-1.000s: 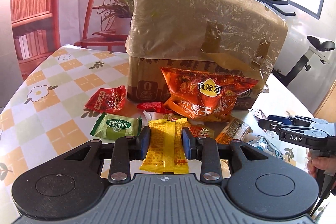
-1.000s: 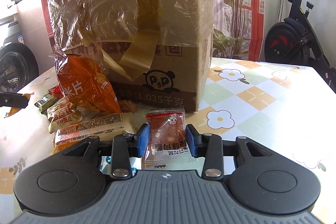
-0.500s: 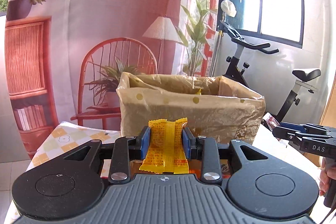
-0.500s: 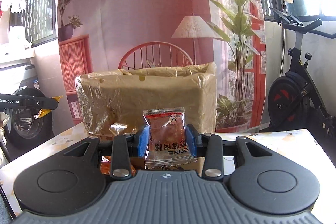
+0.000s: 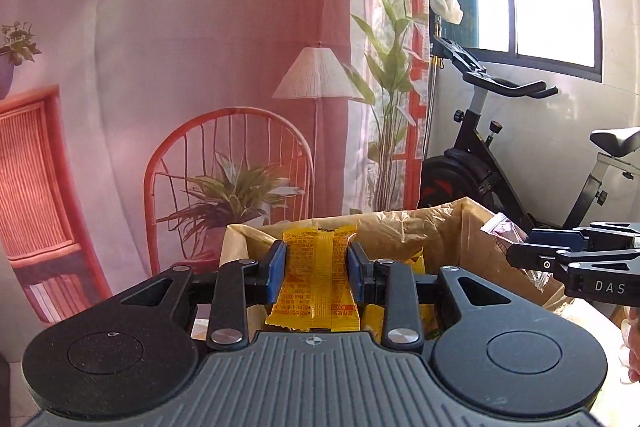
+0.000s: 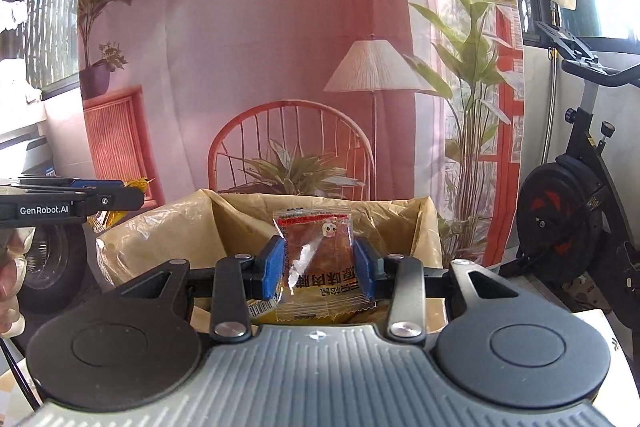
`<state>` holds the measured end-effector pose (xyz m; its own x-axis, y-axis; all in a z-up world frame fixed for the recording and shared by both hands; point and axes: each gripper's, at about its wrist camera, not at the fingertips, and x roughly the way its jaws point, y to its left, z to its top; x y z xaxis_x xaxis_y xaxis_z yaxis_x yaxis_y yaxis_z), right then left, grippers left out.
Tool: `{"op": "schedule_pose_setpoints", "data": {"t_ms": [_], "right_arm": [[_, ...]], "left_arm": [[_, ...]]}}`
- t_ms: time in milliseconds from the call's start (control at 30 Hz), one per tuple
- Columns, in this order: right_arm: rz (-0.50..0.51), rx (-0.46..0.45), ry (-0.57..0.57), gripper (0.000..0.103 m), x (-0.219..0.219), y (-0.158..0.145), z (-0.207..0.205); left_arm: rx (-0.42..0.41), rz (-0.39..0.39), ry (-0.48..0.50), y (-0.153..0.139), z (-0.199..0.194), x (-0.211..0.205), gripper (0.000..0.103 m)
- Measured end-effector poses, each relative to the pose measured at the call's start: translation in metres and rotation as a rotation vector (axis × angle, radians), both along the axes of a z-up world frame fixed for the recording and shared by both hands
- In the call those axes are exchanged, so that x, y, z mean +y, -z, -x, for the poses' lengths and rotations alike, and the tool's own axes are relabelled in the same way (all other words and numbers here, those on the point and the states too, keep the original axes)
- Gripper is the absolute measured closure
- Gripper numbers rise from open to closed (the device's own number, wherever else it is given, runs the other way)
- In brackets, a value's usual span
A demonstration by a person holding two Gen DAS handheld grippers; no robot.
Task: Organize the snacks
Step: 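Lift both small packets and move them over the box opening, then open both tools to drop the packets into the box, then grasp the blue-white printed packet with the right tool while the left grasps the green cake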
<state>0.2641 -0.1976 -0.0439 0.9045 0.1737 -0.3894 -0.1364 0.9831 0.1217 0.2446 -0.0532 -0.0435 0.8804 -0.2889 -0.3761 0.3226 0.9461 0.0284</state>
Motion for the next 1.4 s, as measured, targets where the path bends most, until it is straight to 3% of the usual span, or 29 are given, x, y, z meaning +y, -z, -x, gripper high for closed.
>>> {"op": "schedule_pose_setpoints", "data": {"t_ms": [133, 333, 567, 767, 933, 1233, 1400], "right_arm": [[0.011, 0.030, 0.038, 0.056, 0.003, 0.009, -0.010], [-0.029, 0.016, -0.004, 0.052, -0.001, 0.010, 0.010], [-0.079, -0.045, -0.065, 0.052, 0.001, 0.006, 0.060], [-0.059, -0.047, -0.106, 0.052, 0.010, 0.021, 0.095], [-0.049, 0.079, -0.113, 0.048, 0.012, 0.059, 0.104], [-0.005, 0.394, -0.125, 0.044, 0.019, 0.138, 0.115], [0.040, 0.479, -0.149, 0.041, 0.030, 0.164, 0.121]], "left_arm": [[0.048, 0.016, -0.010, 0.005, -0.012, 0.004, 0.047], [0.078, 0.023, -0.006, 0.007, 0.004, 0.025, 0.046], [0.127, 0.030, -0.013, 0.011, 0.044, 0.057, 0.046], [0.167, 0.033, -0.038, 0.037, 0.074, 0.075, 0.047], [0.225, 0.035, -0.069, 0.071, 0.088, 0.084, 0.047], [0.349, 0.045, -0.120, 0.119, 0.092, 0.098, 0.047], [0.383, 0.047, -0.135, 0.133, 0.093, 0.104, 0.047]]}}
